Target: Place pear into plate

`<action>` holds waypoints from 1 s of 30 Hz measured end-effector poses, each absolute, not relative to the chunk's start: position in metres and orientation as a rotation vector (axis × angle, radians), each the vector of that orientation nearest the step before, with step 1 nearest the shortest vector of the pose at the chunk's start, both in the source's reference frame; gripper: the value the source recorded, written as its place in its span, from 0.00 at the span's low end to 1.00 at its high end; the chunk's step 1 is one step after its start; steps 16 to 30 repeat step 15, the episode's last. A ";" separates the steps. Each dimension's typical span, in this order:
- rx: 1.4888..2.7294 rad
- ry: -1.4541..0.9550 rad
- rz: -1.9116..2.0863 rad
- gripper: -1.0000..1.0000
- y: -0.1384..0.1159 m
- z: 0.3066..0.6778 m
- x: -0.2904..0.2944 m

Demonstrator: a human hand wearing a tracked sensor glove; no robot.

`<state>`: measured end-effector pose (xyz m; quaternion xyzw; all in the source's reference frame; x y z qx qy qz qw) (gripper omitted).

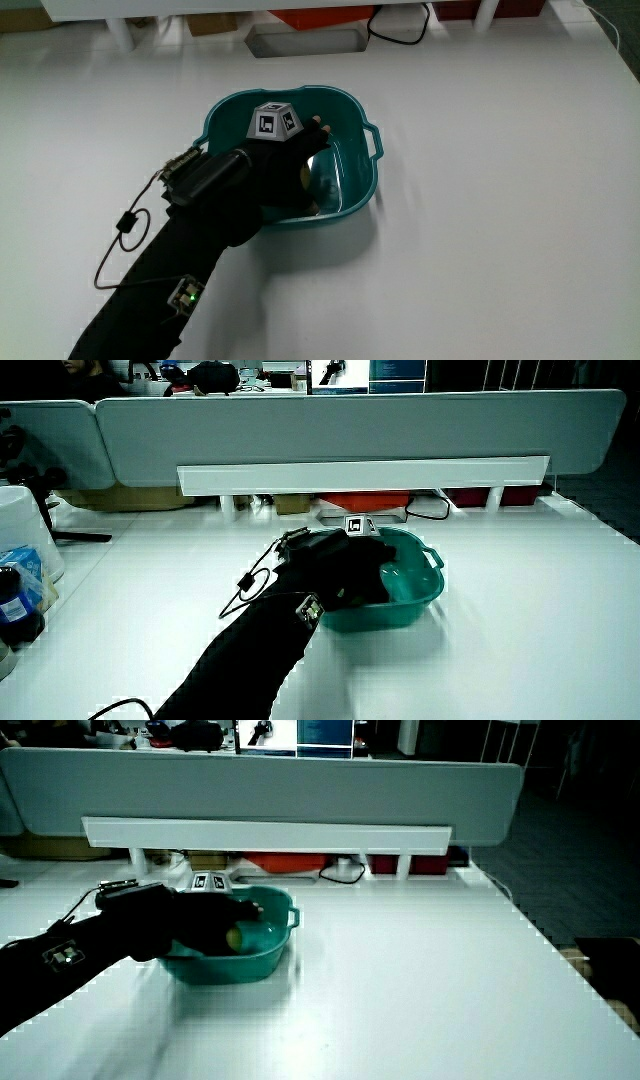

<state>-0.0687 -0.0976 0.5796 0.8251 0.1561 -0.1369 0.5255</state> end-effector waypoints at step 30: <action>1.991 0.349 -0.549 0.00 -0.120 0.522 -0.121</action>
